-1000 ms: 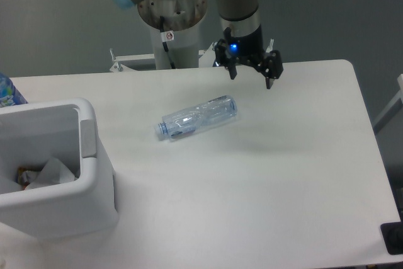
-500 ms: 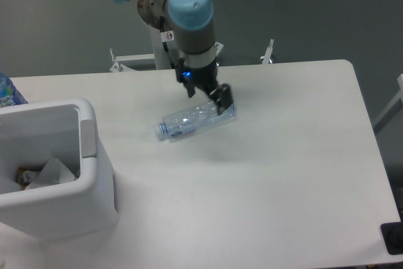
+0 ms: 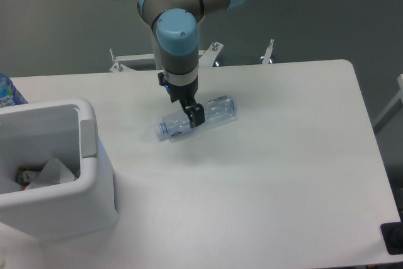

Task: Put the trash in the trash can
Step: 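Lower the gripper onto the bottle's middle and close on it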

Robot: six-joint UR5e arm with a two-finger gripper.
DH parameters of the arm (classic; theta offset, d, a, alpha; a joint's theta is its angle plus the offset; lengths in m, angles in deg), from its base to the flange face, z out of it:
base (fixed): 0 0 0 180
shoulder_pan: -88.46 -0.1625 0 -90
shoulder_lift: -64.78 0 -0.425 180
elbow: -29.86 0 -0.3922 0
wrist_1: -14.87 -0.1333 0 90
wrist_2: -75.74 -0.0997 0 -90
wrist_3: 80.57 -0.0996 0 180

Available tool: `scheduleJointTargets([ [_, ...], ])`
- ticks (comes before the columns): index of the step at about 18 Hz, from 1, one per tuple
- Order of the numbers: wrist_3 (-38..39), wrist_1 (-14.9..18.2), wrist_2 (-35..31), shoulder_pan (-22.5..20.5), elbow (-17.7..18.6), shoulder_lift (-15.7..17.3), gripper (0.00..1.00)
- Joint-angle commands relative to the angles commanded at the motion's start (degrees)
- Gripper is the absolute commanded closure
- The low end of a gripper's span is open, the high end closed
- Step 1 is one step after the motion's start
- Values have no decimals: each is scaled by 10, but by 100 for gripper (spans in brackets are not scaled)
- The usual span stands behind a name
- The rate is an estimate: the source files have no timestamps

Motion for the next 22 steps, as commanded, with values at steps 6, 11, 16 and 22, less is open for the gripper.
scheduleJointTargets([
  [6,17,-4,-1,12,2,-41,0],
  [11,18,-5,-1,13,4,-55,0],
  [16,18,-8,-3,13,-3,-84,0],
  [22,18,-19,-3,13,-6,-89,1],
])
